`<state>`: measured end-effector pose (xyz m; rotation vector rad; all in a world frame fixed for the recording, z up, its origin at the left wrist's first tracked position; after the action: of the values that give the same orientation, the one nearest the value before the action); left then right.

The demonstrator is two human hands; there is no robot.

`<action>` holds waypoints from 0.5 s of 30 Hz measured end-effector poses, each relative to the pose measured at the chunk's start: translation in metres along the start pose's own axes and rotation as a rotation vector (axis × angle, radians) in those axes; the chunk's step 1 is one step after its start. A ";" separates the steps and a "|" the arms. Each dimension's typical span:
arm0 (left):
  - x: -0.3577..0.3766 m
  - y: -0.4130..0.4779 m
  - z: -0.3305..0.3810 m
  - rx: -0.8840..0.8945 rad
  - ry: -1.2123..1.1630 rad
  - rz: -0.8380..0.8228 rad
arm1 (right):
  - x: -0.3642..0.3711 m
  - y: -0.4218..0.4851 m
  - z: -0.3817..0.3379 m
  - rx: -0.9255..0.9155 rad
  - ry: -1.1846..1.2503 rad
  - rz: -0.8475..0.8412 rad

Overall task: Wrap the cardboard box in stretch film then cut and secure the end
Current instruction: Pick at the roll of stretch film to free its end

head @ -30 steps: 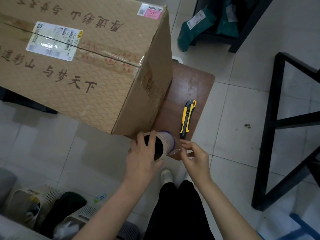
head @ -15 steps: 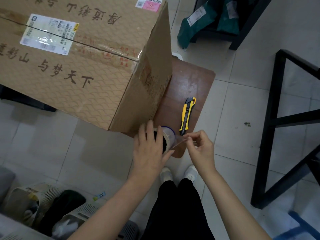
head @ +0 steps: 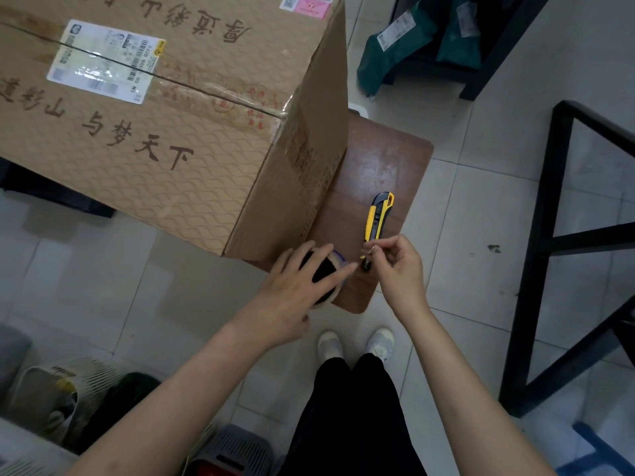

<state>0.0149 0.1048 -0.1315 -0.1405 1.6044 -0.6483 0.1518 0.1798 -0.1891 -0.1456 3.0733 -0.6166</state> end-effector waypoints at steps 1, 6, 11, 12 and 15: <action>0.000 -0.001 -0.003 -0.007 0.004 -0.014 | 0.002 0.001 -0.001 0.002 -0.002 -0.004; -0.004 -0.016 -0.020 -0.214 -0.035 -0.035 | 0.009 0.003 -0.007 -0.001 0.010 0.026; 0.001 -0.032 -0.022 -0.420 -0.085 -0.037 | 0.012 0.011 -0.018 -0.037 0.054 0.083; 0.003 -0.035 -0.022 -0.461 -0.111 -0.038 | 0.013 0.014 -0.020 -0.046 0.063 0.088; 0.003 -0.038 -0.026 -0.598 -0.182 -0.032 | 0.018 0.025 -0.027 -0.070 0.084 0.087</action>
<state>-0.0211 0.0804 -0.1155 -0.6472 1.5774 -0.1546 0.1315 0.2118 -0.1741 0.0141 3.1632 -0.5253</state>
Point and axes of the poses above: each hand's wrist, its own y-axis towards the middle knuckle, its own x-axis out of the palm, z = x × y, the point moved 9 cm from there along y, towards the middle knuckle, and after that the axes turned 6 degrees about y, right-handed, at the moved point
